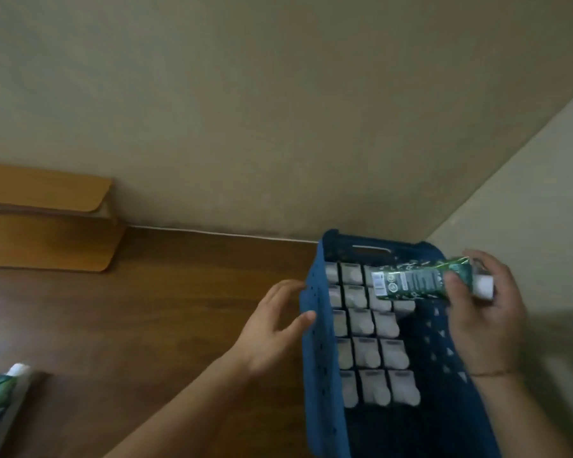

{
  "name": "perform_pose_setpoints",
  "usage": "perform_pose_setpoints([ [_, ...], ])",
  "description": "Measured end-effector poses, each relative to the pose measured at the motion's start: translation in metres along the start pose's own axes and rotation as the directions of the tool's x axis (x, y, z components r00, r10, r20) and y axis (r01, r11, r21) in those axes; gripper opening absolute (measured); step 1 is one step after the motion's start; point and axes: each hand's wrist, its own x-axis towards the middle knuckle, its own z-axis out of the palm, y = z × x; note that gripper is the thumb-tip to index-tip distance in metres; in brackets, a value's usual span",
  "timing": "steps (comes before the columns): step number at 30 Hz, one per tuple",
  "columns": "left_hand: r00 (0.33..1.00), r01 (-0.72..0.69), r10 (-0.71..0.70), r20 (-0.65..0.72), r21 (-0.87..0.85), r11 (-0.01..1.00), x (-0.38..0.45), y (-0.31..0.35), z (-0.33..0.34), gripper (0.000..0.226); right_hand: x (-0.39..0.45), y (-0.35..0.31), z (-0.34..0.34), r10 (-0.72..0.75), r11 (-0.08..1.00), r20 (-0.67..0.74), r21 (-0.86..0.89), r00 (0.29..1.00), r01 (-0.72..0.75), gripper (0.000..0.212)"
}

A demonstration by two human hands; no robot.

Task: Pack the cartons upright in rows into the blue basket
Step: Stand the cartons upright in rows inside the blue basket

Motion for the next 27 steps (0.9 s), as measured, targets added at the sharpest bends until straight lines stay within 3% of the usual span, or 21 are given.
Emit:
perform_pose_setpoints([
  [2, 0.999, 0.026, -0.025, 0.033, -0.039, 0.999, 0.011, 0.003, 0.021, 0.071, 0.008, 0.023, -0.026, 0.042, 0.999, -0.042, -0.024, 0.998, -0.043, 0.027],
  [4, 0.997, 0.061, -0.054, 0.055, -0.137, 0.989, 0.017, 0.0, 0.039, 0.075, 0.013, 0.042, -0.043, 0.09, 0.983, -0.013, -0.16, 0.996, -0.091, 0.025],
  [7, 1.0, 0.02, -0.025, -0.018, -0.233, 0.972, 0.018, -0.007, 0.06, 0.068, 0.016, 0.072, -0.045, 0.087, 0.889, 0.183, -0.458, 0.979, 0.007, 0.027],
  [10, 0.993, -0.008, -0.027, -0.116, -0.291, 0.957, 0.018, -0.005, 0.072, 0.065, 0.015, 0.098, -0.03, 0.182, 0.814, 0.277, -0.581, 0.943, 0.014, 0.032],
  [13, 0.985, -0.03, -0.031, -0.171, -0.338, 0.941, 0.017, -0.001, 0.077, 0.066, 0.008, 0.122, -0.01, 0.346, 0.79, 0.347, -0.609, 0.872, -0.071, 0.038],
  [17, 0.979, -0.03, -0.04, -0.202, -0.333, 0.943, 0.018, -0.006, 0.078, 0.07, -0.007, 0.14, 0.016, 0.595, 0.793, 0.51, -0.498, 0.621, -0.351, 0.059],
  [20, 0.976, -0.02, -0.051, -0.213, -0.315, 0.949, 0.018, -0.007, 0.078, 0.071, -0.005, 0.148, 0.015, 0.603, 0.798, 0.52, -0.415, 0.605, -0.438, 0.075],
  [23, 0.98, 0.005, -0.067, -0.188, -0.31, 0.951, 0.017, -0.005, 0.076, 0.071, 0.003, 0.142, 0.008, 0.626, 0.768, 0.512, -0.535, 0.588, -0.353, 0.083],
  [25, 0.983, 0.03, -0.08, -0.164, -0.287, 0.957, 0.013, -0.003, 0.07, 0.069, 0.007, 0.127, 0.006, 0.617, 0.66, 0.477, -0.747, 0.626, -0.081, 0.077],
  [27, 0.986, 0.051, -0.084, -0.144, -0.216, 0.975, 0.006, -0.002, 0.059, 0.068, 0.011, 0.102, 0.011, 0.511, 0.485, 0.455, -0.853, 0.729, 0.192, 0.06],
])
